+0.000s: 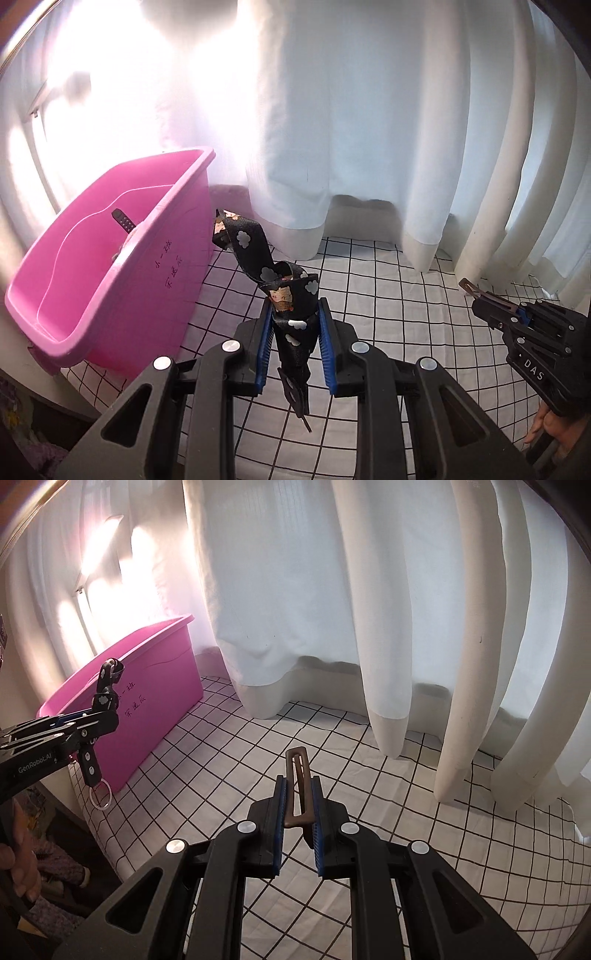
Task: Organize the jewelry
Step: 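Carry the black lanyard and brown clip over the pink tub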
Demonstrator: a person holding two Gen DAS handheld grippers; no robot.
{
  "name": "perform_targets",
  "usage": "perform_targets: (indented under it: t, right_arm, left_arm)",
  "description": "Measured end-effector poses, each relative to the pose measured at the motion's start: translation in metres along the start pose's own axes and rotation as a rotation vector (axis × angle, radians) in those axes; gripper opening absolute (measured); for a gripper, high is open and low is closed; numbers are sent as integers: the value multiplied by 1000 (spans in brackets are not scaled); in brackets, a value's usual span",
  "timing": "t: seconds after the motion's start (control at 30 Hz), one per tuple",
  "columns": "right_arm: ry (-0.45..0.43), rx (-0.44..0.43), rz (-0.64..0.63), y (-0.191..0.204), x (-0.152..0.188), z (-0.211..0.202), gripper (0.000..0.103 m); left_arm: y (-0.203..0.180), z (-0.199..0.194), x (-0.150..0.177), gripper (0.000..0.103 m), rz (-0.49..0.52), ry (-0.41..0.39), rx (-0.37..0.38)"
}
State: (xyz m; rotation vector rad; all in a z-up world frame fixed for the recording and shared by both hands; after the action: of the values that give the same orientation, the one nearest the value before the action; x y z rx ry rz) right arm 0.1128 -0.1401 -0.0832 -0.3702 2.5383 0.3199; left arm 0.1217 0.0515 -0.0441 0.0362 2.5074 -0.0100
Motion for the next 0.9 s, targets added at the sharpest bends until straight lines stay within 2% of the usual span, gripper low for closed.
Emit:
perform_targets:
  t: [0.2,0.43,0.9]
  right_arm:
    - [-51,-45,-45,18,-21,-25,13]
    - [-82,-111,-114,65,-55,-25,13]
    - [-132,-229,-180,184,-145,-5,13]
  left_arm:
    - [16,-38,-8,23,-34,-45,-21]
    - [53,-62,-21,23,-60,-85,-56]
    - [176,-67,-51,23,-124,-114,-89]
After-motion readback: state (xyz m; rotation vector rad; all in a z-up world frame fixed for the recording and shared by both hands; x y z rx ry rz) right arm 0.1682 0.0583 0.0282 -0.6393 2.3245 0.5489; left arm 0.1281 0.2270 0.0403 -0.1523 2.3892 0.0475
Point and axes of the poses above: each gripper's, at about its wrist camera, not at the fingertips, and z roughly the way its jaws point, y to its left, x to its underside, the point moved 8 cm from there along z, roughly the way its jaws point, and after that the axes turned 10 degrees about y, right-handed, at the moved point
